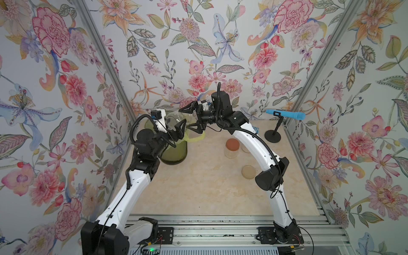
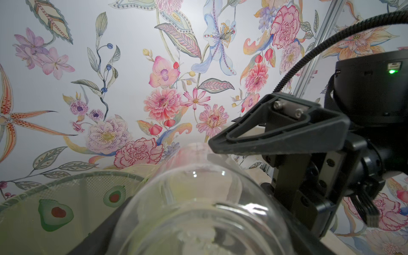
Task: Empty moldy rice from jars
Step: Place the jar at the center of the board.
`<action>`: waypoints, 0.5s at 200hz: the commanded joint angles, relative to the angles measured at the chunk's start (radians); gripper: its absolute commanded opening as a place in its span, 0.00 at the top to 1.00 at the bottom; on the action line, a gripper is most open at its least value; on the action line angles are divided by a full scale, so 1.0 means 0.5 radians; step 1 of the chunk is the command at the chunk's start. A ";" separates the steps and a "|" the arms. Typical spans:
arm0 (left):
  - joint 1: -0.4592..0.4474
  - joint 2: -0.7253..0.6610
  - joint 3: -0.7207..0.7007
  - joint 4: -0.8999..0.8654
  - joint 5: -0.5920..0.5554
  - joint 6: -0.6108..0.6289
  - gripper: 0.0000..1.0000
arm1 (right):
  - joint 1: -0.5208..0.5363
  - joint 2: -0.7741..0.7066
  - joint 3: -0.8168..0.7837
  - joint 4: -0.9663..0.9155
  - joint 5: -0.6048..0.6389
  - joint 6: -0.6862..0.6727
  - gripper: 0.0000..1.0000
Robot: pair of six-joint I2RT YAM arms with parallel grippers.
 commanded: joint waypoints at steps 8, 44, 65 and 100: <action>-0.142 -0.047 -0.041 0.293 -0.177 0.135 1.00 | 0.001 0.029 0.046 0.103 -0.050 0.076 0.00; -0.189 -0.038 -0.086 0.375 -0.244 0.174 1.00 | -0.001 0.014 0.046 0.159 -0.058 0.140 0.00; -0.229 -0.021 -0.101 0.387 -0.269 0.223 1.00 | 0.000 0.016 0.045 0.168 -0.074 0.157 0.00; -0.275 0.014 -0.112 0.395 -0.312 0.270 1.00 | 0.001 0.013 0.036 0.166 -0.096 0.155 0.00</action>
